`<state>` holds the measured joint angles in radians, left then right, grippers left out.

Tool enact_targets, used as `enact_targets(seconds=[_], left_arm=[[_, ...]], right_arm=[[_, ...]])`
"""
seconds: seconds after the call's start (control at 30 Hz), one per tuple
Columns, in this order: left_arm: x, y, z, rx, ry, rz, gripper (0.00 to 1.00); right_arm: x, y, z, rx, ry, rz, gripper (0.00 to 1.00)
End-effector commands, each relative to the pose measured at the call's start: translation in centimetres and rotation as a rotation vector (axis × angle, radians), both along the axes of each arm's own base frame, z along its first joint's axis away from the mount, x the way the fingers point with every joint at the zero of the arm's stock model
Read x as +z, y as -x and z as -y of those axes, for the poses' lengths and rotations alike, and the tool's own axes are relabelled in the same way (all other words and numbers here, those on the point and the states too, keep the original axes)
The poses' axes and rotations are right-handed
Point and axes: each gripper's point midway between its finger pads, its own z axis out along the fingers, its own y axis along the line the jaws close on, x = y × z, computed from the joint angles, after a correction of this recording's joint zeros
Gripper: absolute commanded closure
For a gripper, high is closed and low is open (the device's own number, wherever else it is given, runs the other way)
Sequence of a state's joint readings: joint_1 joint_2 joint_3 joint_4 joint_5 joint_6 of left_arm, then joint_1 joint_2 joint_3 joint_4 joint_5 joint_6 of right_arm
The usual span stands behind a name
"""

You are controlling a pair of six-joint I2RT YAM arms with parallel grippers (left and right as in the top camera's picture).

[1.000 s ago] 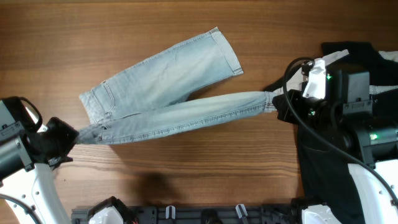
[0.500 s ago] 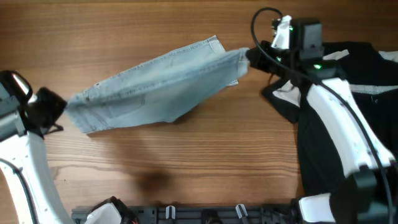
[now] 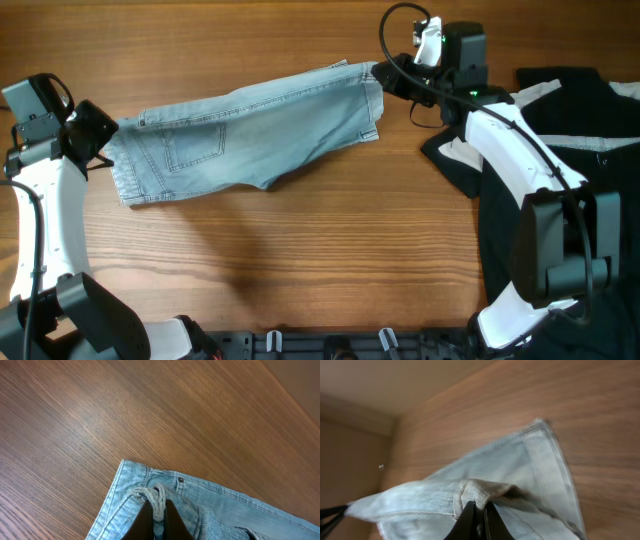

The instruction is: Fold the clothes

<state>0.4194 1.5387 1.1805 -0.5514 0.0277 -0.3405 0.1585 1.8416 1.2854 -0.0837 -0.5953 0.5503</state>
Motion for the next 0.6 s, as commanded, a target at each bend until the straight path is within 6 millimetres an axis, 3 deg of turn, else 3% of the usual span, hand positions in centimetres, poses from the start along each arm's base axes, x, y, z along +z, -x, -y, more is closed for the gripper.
enact_targets(seconds=[0.0,0.1,0.2,0.43,0.5,0.57], left_arm=[[0.6,0.2,-1.4,0.034,-0.063,-0.018,0.96],[0.1,1.1,-1.7,0.061,-0.075,-0.060,0.96],[0.1,1.2,-1.8,0.082,-0.066,-0.056,0.96],[0.0,1.5,-2.0,0.110,-0.065,-0.064,0.96],[0.1,1.4,-2.1,0.112,-0.067,-0.062,0.96],[0.1,1.4,-2.1,0.112,-0.067,-0.062,0.96]], right_arm=[[2.3,1.0,-1.6,0.103,-0.088,0.016,0.96],[3.9,2.5,-1.4,0.096,-0.096,-0.014,0.96],[4.3,4.0,-1.1,0.073,-0.068,-0.065,0.96],[0.8,6.3,-2.2,0.002,0.040,-0.234,0.96],[-0.5,5.9,-0.9,-0.117,0.131,-0.257,0.96],[0.3,4.7,-0.8,-0.130,0.132,-0.190,0.95]])
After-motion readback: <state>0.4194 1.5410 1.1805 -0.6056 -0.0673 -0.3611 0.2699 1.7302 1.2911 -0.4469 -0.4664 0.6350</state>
